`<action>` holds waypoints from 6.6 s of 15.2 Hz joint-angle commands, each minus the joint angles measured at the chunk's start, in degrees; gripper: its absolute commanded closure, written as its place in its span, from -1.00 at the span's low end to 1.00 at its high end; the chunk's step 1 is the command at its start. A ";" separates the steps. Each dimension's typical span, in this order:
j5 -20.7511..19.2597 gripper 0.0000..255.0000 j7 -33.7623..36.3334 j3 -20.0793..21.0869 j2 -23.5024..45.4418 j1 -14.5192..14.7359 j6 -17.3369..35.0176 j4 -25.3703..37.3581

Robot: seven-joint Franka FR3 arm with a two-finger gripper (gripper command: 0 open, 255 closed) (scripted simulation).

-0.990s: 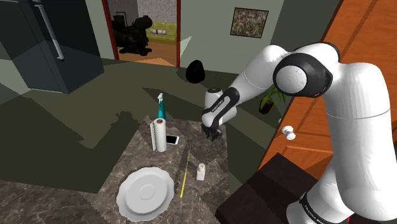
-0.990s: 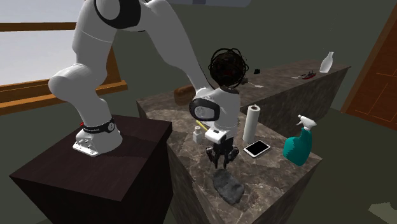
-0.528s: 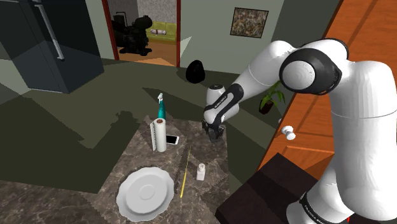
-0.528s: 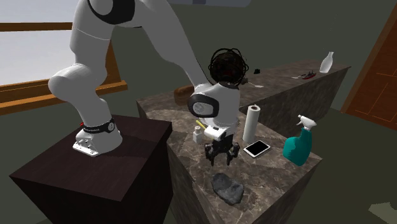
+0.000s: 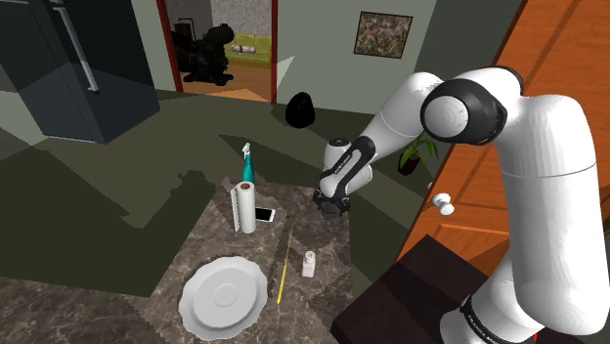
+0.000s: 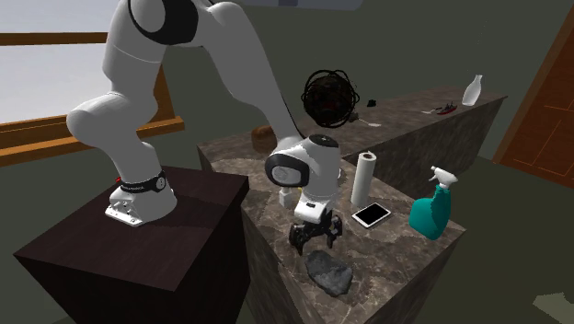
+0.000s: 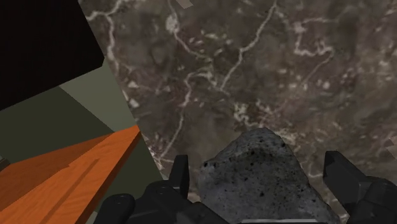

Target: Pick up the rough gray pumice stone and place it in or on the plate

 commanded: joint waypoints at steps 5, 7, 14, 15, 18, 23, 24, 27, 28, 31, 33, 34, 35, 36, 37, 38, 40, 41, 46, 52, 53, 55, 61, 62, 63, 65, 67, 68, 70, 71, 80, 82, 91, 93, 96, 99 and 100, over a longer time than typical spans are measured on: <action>0.30 -1.00 -0.37 0.41 1.96 -0.54 1.44 0.57; 0.30 -1.00 -0.37 0.41 1.96 -0.54 1.44 0.57; 0.30 1.00 -0.37 0.41 1.95 -0.54 1.44 0.56; 0.30 1.00 -0.36 0.41 1.95 -0.53 1.44 0.56; 0.30 1.00 -0.36 0.41 1.96 -0.53 1.45 0.56; -0.18 1.00 -0.23 -0.19 -1.05 -0.05 -0.64 -0.36; -0.31 1.00 -0.19 -0.34 -1.79 0.07 -1.18 -0.56; -0.71 1.00 -0.06 -0.78 -3.99 0.43 -2.84 -1.09; -0.86 1.00 -0.01 -0.93 -4.71 0.55 -3.40 -1.24; -1.30 1.00 0.16 -1.36 -6.84 0.90 -5.14 -1.62; -1.61 1.00 0.27 -1.63 -8.24 1.12 -6.34 -1.81; -1.77 1.00 0.33 -1.76 -8.93 1.22 -6.94 -1.89; -1.93 1.00 0.39 -1.89 -9.61 1.33 -7.56 -1.95; -2.09 1.00 0.46 -2.01 -10.28 1.43 -8.18 -2.00; -2.10 1.00 0.46 -2.02 -10.32 1.43 -8.20 -2.01; -2.40 1.00 1.99 -1.87 -10.72 2.61 -8.18 -2.54; -2.95 1.00 5.05 -1.54 -11.42 4.97 -8.21 -3.42; -3.21 1.00 6.58 -1.35 -11.72 6.12 -8.27 -3.76; -4.30 1.00 14.17 -0.13 -12.60 11.74 -9.00 -4.45; -5.10 1.00 22.86 1.72 -12.32 18.07 -10.76 -3.09; -5.18 1.00 24.25 2.06 -12.13 19.07 -11.14 -2.63; -5.31 1.00 26.96 2.73 -11.63 21.05 -11.97 -1.51; -5.51 1.00 34.58 4.79 -9.16 26.61 -15.05 3.44; -5.52 1.00 35.77 5.12 -8.61 27.49 -15.65 4.49; -5.53 1.00 36.94 5.45 -8.02 28.36 -16.27 5.62; -5.53 1.00 39.20 6.06 -6.71 30.07 -17.59 8.07; -5.52 1.00 41.37 6.66 -5.24 31.72 -19.02 10.80; -5.51 1.00 42.42 6.94 -4.45 32.53 -19.78 12.27; -5.50 1.00 44.44 7.48 -2.73 34.12 -21.38 15.44; -5.50 1.00 45.42 7.75 -1.80 34.89 -22.23 17.14; -5.45 1.00 51.33 9.16 6.98 39.70 -27.20 30.45; -5.47 1.00 51.40 9.16 8.04 39.69 -26.24 30.54; -5.53 1.00 51.69 9.15 11.98 39.71 -23.23 31.45; -3.51 -1.00 52.53 9.35 12.60 38.37 -26.61 34.33; 1.99 -1.00 55.97 9.52 15.03 34.33 -36.45 43.24; 6.95 -1.00 60.53 9.35 18.12 30.11 -45.65 52.25; 8.52 -1.00 62.27 9.28 19.23 28.64 -48.54 55.18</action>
